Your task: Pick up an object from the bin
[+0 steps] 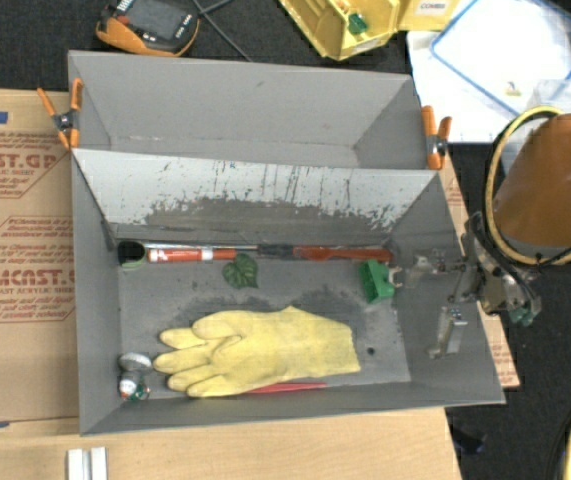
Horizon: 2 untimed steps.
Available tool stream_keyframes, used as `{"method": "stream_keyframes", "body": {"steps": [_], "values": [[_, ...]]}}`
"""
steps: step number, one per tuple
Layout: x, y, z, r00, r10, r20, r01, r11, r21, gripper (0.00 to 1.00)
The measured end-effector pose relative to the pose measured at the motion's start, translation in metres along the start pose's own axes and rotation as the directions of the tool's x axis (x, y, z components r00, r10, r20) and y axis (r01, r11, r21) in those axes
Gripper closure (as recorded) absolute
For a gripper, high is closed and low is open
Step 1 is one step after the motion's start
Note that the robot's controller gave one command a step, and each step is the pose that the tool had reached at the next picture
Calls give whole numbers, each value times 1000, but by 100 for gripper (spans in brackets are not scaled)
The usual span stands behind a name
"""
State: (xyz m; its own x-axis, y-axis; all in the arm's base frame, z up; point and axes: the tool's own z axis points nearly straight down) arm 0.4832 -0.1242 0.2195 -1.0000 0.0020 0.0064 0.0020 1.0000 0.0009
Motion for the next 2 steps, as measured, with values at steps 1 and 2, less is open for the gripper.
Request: {"method": "stream_keyframes", "body": {"steps": [1,2], "values": [[-2,1,-4,1000,-2,8,2,1000,1,0],[0,32,41,989,146,4,-146,989,0,0]]}}
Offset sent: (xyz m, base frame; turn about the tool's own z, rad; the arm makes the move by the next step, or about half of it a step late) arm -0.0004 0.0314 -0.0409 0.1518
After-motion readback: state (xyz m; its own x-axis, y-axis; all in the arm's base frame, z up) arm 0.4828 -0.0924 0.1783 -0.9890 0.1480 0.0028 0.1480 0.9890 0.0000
